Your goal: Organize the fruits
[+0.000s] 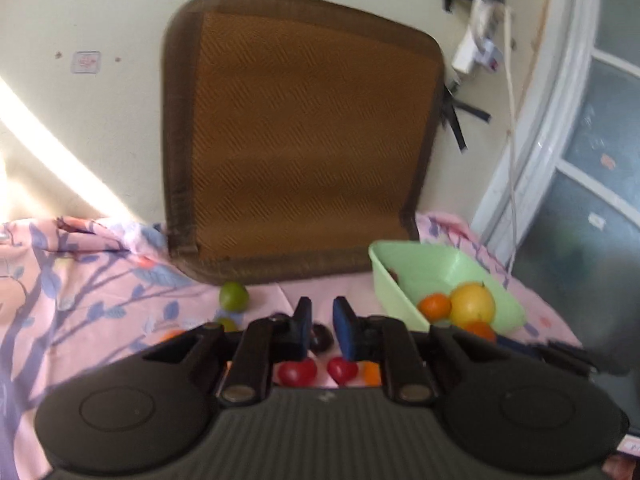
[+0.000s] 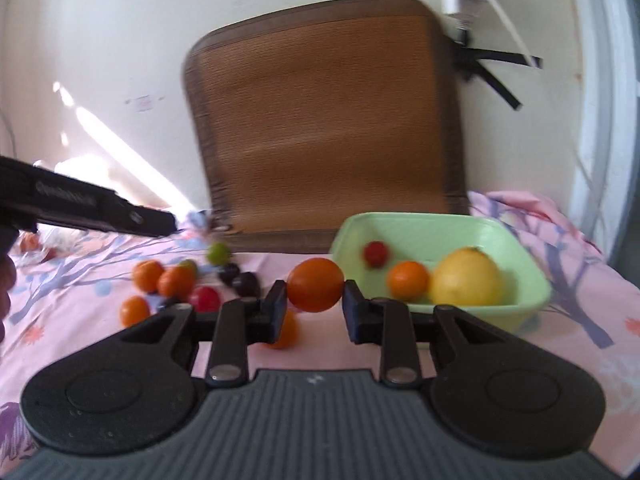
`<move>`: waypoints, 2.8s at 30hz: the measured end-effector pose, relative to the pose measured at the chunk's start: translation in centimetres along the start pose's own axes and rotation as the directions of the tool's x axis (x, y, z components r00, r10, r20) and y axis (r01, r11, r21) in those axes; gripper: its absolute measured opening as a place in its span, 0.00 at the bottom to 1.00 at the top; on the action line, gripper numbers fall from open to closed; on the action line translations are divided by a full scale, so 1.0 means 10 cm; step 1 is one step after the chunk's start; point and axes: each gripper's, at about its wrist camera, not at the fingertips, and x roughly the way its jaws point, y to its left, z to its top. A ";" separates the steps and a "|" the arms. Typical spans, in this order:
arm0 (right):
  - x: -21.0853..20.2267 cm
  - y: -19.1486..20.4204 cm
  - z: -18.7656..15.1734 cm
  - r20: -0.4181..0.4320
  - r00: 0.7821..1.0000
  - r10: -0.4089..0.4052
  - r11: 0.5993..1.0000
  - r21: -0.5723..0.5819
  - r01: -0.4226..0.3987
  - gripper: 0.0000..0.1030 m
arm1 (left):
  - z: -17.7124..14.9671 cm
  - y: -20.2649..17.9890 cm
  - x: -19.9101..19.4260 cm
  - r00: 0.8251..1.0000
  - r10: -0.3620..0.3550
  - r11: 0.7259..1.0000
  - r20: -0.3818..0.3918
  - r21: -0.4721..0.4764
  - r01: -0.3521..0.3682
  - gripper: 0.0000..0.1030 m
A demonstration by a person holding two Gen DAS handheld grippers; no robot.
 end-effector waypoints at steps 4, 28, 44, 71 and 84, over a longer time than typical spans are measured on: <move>-0.05 -0.14 -0.05 0.007 1.000 0.023 1.000 0.020 -0.024 0.31 | -0.09 0.21 -0.14 0.996 0.086 0.996 -0.001 0.002 -0.086 0.22; -0.14 -0.88 0.40 0.062 0.997 0.048 0.994 0.093 -0.054 0.32 | 0.17 -0.63 0.28 0.987 -0.154 0.984 -0.054 0.079 0.158 0.30; 0.14 -0.73 0.03 0.000 1.000 0.031 0.995 0.096 -0.031 0.36 | 0.03 -0.96 1.07 0.968 -0.154 0.982 -0.199 0.075 0.172 0.41; 0.97 -1.69 0.66 0.136 0.892 -0.432 0.893 0.202 0.402 0.54 | -0.07 0.92 0.00 0.978 0.208 0.970 -0.034 -0.120 -0.210 0.41; 1.87 -1.62 0.68 0.098 0.907 -0.410 0.892 -0.165 0.421 0.55 | 0.00 0.95 0.17 0.970 0.242 0.965 0.005 -0.108 -0.240 0.41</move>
